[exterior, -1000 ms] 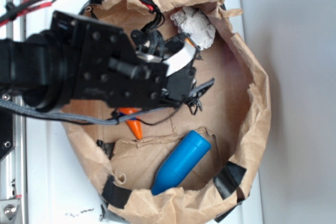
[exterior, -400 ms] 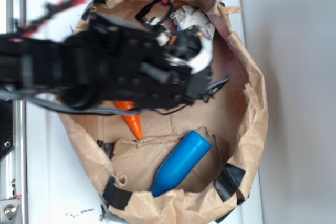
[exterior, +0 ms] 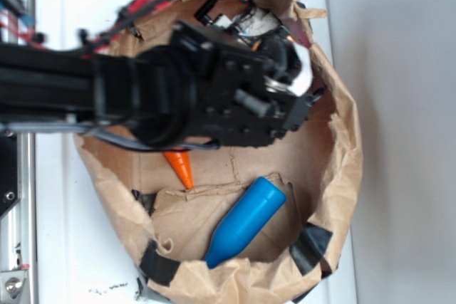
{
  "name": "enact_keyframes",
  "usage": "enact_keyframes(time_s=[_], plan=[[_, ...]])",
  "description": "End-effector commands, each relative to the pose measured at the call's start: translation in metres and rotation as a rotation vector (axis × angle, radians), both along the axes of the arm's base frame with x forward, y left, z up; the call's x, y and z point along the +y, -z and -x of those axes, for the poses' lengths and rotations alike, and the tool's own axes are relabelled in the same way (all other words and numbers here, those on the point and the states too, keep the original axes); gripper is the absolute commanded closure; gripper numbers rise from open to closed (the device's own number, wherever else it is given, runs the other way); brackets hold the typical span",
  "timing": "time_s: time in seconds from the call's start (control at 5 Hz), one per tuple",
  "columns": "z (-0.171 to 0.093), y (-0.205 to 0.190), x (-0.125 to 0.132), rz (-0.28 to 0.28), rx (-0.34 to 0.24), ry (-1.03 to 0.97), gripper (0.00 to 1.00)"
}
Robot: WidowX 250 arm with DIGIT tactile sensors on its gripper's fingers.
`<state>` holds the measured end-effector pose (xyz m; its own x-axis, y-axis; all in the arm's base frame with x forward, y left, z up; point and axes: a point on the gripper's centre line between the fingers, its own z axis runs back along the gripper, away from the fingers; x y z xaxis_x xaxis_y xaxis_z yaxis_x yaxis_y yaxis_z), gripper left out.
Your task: Grab the white paper.
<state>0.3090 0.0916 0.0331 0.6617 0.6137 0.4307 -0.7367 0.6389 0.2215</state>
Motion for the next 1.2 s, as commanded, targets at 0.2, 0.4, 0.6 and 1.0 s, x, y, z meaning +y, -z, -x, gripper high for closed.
enact_keyframes(time_s=[0.2, 0.4, 0.6, 1.0], plan=[[-0.027, -0.011, 0.006, -0.021, -0.086, -0.009, 1.0], [-0.028, -0.011, 0.006, -0.019, -0.089, -0.006, 1.0], [-0.024, -0.02, 0.003, 0.014, -0.086, 0.025, 1.0], [0.001, -0.08, -0.013, 0.369, 0.148, 0.297, 1.0]])
